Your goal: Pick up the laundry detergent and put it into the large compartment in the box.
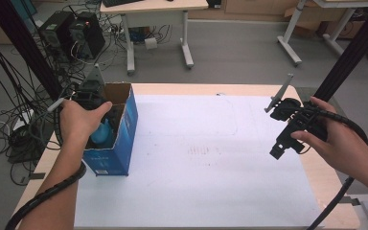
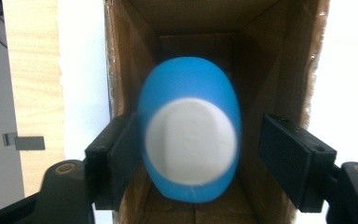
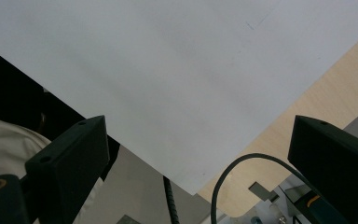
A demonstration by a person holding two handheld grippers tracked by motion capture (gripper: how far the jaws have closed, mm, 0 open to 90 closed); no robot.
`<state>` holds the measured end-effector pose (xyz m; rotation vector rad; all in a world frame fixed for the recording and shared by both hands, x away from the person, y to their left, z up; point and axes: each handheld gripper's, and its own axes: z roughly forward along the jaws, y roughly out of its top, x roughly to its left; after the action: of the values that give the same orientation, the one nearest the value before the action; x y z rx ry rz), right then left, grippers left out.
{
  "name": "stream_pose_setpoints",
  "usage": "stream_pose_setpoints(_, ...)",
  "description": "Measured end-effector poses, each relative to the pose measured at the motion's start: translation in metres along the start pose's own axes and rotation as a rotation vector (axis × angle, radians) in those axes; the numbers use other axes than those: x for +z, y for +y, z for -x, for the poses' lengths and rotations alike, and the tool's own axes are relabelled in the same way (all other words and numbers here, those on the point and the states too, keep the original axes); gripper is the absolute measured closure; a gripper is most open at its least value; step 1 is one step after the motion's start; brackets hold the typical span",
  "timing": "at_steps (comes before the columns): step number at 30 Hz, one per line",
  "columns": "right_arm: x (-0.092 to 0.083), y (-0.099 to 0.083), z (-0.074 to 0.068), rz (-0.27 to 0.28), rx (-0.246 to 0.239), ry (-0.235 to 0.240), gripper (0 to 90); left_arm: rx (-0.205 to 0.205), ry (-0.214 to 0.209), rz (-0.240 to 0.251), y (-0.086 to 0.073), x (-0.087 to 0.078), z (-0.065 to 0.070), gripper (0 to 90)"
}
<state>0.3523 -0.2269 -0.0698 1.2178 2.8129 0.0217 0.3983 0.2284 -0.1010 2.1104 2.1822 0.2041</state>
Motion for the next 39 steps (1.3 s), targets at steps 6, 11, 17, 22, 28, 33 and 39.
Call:
stream_pose_setpoints(6, -0.002, -0.003, -0.001, 0.003, -0.003, -0.001, 5.1, -0.005, 0.032, 0.024, -0.006, -0.011, 0.007, 22.1)
stream_pose_setpoints(11, -0.004, -0.007, -0.002, 0.011, -0.004, -0.001, 5.1, -0.001, 0.04, 0.044, -0.012, -0.022, 0.011, 19.4)
stream_pose_setpoints(17, -0.008, -0.009, -0.005, 0.016, -0.009, -0.005, 5.1, 0.009, 0.048, 0.082, -0.021, -0.042, 0.017, 15.8)
stream_pose_setpoints(22, -0.01, -0.011, -0.005, 0.022, -0.013, -0.006, 5.1, 0.012, 0.051, 0.109, -0.028, -0.057, 0.021, 13.3)
stream_pose_setpoints(28, -0.012, -0.01, -0.005, 0.017, -0.009, -0.012, 5.1, 0.029, 0.04, 0.138, -0.036, -0.074, 0.029, 12.2)
stream_pose_setpoints(33, -0.013, -0.008, -0.006, 0.015, -0.009, -0.016, 5.0, 0.058, 0.028, 0.166, -0.041, -0.089, 0.042, 11.8)
stream_pose_setpoints(39, -0.011, -0.008, -0.004, 0.016, -0.007, -0.013, 4.9, 0.099, 0.023, 0.185, -0.043, -0.099, 0.059, 11.4)
